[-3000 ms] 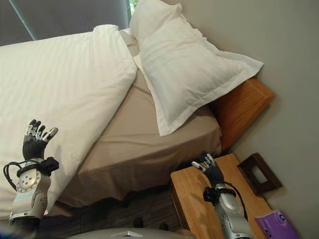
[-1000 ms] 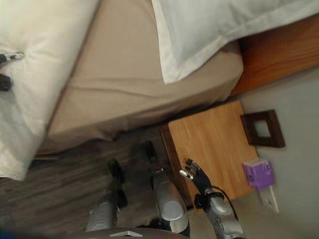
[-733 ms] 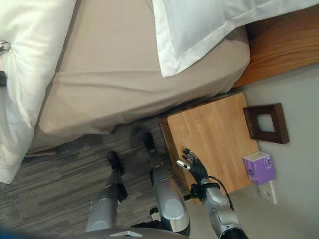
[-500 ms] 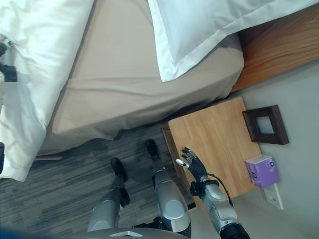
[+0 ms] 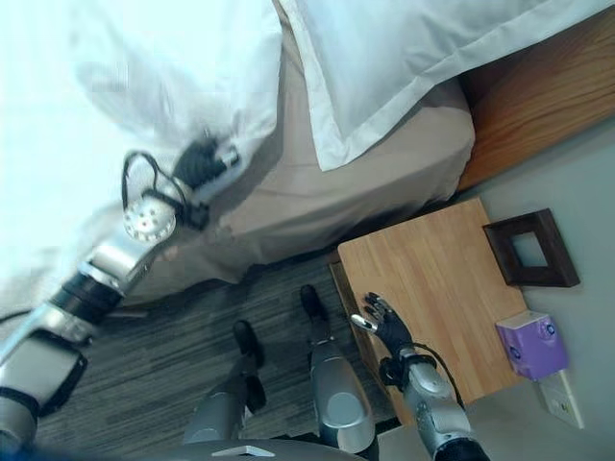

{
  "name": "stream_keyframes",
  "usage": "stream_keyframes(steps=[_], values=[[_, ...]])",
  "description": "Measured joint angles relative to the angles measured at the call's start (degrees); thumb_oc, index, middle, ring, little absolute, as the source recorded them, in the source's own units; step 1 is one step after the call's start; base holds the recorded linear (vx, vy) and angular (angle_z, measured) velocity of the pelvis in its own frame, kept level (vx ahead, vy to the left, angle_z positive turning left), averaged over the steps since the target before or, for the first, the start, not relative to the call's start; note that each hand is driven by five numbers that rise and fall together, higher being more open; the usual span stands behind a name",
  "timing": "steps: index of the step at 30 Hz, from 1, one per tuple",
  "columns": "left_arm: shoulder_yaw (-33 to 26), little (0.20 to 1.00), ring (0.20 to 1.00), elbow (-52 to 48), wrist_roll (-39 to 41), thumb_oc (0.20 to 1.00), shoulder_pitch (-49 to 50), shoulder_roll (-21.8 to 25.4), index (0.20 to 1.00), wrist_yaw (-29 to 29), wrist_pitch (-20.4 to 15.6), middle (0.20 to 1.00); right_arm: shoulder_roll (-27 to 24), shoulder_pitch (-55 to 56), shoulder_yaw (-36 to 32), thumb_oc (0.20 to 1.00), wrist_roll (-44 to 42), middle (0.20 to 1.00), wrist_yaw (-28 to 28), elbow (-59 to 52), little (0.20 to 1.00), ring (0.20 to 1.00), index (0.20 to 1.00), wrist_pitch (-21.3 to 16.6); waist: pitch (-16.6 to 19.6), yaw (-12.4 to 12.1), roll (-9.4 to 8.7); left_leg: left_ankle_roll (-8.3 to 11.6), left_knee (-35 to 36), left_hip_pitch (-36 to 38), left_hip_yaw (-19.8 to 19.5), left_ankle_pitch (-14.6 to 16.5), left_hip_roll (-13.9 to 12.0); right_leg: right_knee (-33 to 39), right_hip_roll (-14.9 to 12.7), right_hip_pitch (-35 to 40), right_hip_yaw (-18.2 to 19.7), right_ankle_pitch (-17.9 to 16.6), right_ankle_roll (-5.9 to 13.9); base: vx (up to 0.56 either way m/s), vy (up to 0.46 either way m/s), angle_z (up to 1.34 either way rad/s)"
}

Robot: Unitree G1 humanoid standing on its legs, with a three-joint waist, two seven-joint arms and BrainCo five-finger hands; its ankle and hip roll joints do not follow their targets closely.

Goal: Making the bed.

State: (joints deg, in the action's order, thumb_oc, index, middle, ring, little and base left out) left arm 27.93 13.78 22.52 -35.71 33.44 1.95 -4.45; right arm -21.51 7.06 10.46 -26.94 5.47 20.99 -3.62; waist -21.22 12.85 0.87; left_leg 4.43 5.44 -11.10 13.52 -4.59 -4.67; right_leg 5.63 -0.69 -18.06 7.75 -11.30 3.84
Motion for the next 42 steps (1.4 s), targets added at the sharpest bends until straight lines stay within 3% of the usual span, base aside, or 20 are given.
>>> stream_keyframes(steps=[4, 8, 12, 15, 16, 19, 21, 24, 28, 31, 35, 37, 38, 39, 42], values=[[2.5, 1.000, 1.000, 1.3, 2.1, 1.000, 4.5, -3.5, 1.000, -5.1, 0.9, 1.000, 0.0, -0.2, 0.1, 1.000, 0.1, 1.000, 0.1, -0.1, 1.000, 1.000, 1.000, 0.4, 1.2, 0.6, 0.66, -0.31, 0.1, 1.4, 0.3, 0.5, 0.1, 0.0, -0.1, 1.3, 0.3, 0.5, 0.51, 0.01, 0.003, -0.02], [4.4, 1.000, 1.000, -2.2, 2.1, 1.000, 4.6, -3.5, 1.000, -8.0, 2.3, 1.000, 0.0, -0.2, 0.1, 1.000, 0.1, 1.000, 0.1, 0.1, 1.000, 1.000, 1.000, 0.6, 2.0, 0.8, 1.74, -0.24, 0.3, 1.6, 0.4, 0.6, 0.2, 0.0, -0.2, 1.5, 0.4, 0.7, 0.55, 0.01, -0.005, 0.00], [5.4, 1.000, 1.000, -8.5, 4.3, 1.000, 5.0, -4.1, 1.000, -10.7, 2.4, 1.000, -0.1, -0.1, 0.1, 1.000, 0.8, 1.000, 0.5, 0.1, 1.000, 1.000, 1.000, 0.8, 3.1, 0.9, 3.45, -0.07, 0.3, 2.6, 0.2, 0.7, 0.1, 0.0, -0.2, 2.6, 0.2, 1.0, 0.36, 0.05, -0.009, 0.02], [5.2, 1.000, 1.000, -19.1, 11.1, 1.000, 4.6, -4.2, 1.000, -12.2, 2.8, 1.000, -0.2, -0.2, 0.1, 1.000, 2.2, 1.000, 1.3, 0.7, 1.000, 1.000, 1.000, 0.9, 3.7, 0.9, 4.68, 0.05, 0.3, 4.4, -0.2, 1.0, 0.0, 0.0, -0.3, 4.6, -0.3, 1.4, 0.16, 0.07, -0.022, 0.08], [5.0, 1.000, 1.000, -25.4, 15.5, 1.000, 3.7, -6.4, 1.000, -12.8, 1.3, 1.000, -0.2, -0.1, 0.0, 1.000, 2.2, 1.000, 1.3, 2.4, 1.000, 1.000, 1.000, 0.9, 5.1, 0.9, 5.55, -0.02, 0.3, 5.8, -0.4, 1.3, 0.0, 0.0, -0.2, 6.2, -0.8, 1.9, 0.21, 0.06, -0.019, 0.19], [4.0, 1.000, 1.000, -27.8, 20.3, 1.000, 2.9, -14.0, 1.000, -13.5, -0.8, 1.000, 0.0, 0.0, -0.7, 1.000, 2.1, 1.000, 1.3, 4.7, 1.000, 1.000, 1.000, 0.9, 8.2, 0.9, 6.91, 0.02, 0.3, 6.9, -1.1, 2.6, 0.1, 0.0, -0.4, 7.5, -1.1, 2.9, -0.08, 0.06, -0.015, 0.07], [4.5, 1.000, 1.000, -27.6, 22.0, 1.000, 2.6, -16.5, 1.000, -13.3, -1.4, 1.000, 0.2, -0.4, -0.6, 1.000, 2.0, 1.000, 1.3, 4.8, 1.000, 1.000, 1.000, 0.9, 9.2, 1.2, 7.12, 0.12, 0.2, 7.2, -0.9, 2.9, 0.1, 0.0, -0.4, 7.7, -0.9, 3.0, -0.06, 0.05, -0.010, -0.03], [6.8, 1.000, 1.000, -24.9, 27.1, 1.000, 1.2, -26.0, 1.000, -10.5, -1.9, 1.000, 0.5, -1.1, -0.3, 1.000, 1.8, 1.000, 0.9, 8.3, 1.000, 1.000, 1.000, 1.1, 10.5, 1.4, 6.82, -0.41, 0.3, 8.9, -0.9, 3.2, 0.1, 0.0, -0.4, 9.4, -0.9, 3.6, 0.03, 0.01, -0.002, -0.02], [8.3, 1.000, 1.000, -24.9, 29.2, 1.000, -3.4, -25.0, 1.000, -8.6, -1.9, 1.000, 0.7, -3.0, 1.8, 1.000, 1.6, 1.000, -1.0, 8.6, 1.000, 1.000, 1.000, 1.7, 12.2, 2.8, 6.37, -0.54, 0.3, 10.4, -0.6, 3.3, 0.1, 0.0, -0.4, 10.9, -0.9, 3.9, 0.13, 0.02, -0.006, -0.01], [4.4, 1.000, 1.000, -25.0, 29.1, 1.000, -3.3, -22.6, 1.000, -8.0, -2.7, 1.000, 0.6, -2.9, 1.7, 1.000, 0.7, 1.000, -1.2, 8.3, 1.000, 1.000, 1.000, 1.7, 13.1, 2.5, 6.39, -0.65, 0.3, 11.3, -0.7, 3.5, 0.0, 0.1, -0.4, 11.9, -1.1, 4.1, 0.09, 0.01, -0.008, 0.02], [-10.7, 1.000, 1.000, -24.9, 29.0, 1.000, 5.6, -16.4, 1.000, -4.3, -5.4, 1.000, 0.5, -1.6, -0.1, 1.000, -1.2, 1.000, -1.4, 6.0, 1.000, 1.000, 1.000, 1.8, 13.8, 1.0, 6.56, -0.43, 0.3, 12.4, -1.4, 4.0, -0.2, 0.3, -0.2, 13.2, -1.6, 4.4, -0.15, 0.00, -0.006, 0.05], [-14.7, 1.000, 1.000, -24.5, 29.0, 1.000, 9.8, -14.9, 1.000, -2.3, -7.6, 1.000, 0.3, -1.1, -1.3, 1.000, -1.2, 1.000, -1.5, 5.7, 1.000, 1.000, 1.000, 1.7, 13.9, 0.0, 6.32, -0.62, 0.3, 12.2, -1.9, 3.8, -0.3, 0.3, -0.3, 13.3, -2.2, 4.6, -0.23, -0.01, -0.011, 0.16], [-19.6, 1.000, 1.000, -25.0, 27.8, 1.000, 16.2, -13.2, 1.000, -2.1, -7.9, 1.000, -0.5, -1.2, -2.1, 1.000, -1.1, 1.000, -2.1, 4.5, 1.000, 1.000, 1.000, 2.1, 14.2, -2.0, 6.20, -0.41, 0.3, 12.3, -1.8, 4.0, -0.4, 0.1, -0.2, 13.4, -2.4, 4.6, -0.19, 0.00, 0.000, 0.00], [-23.6, 1.000, 1.000, -24.7, 27.7, 1.000, 21.8, -13.0, 1.000, -1.7, -8.0, 1.000, -0.6, -1.3, -3.9, 1.000, -1.1, 1.000, -2.6, 3.0, 1.000, 1.000, 1.000, 2.0, 14.3, -2.1, 6.18, -0.51, 0.3, 12.3, -1.8, 3.9, -0.4, 0.3, -0.2, 13.4, -2.5, 4.7, -0.21, 0.00, 0.000, 0.00], [-27.1, 1.000, 1.000, -24.0, 26.0, 1.000, 31.8, -9.9, 1.000, 1.3, -7.0, 1.000, -1.3, -1.2, -6.6, 1.000, -0.6, 1.000, -3.9, 1.7, 1.000, 1.000, 1.000, 1.5, 14.4, -4.1, 4.84, -0.59, 0.0, 12.3, -2.5, 3.4, -0.3, 0.3, -0.3, 13.7, -3.4, 4.8, -0.04, 0.01, 0.000, 0.18]])
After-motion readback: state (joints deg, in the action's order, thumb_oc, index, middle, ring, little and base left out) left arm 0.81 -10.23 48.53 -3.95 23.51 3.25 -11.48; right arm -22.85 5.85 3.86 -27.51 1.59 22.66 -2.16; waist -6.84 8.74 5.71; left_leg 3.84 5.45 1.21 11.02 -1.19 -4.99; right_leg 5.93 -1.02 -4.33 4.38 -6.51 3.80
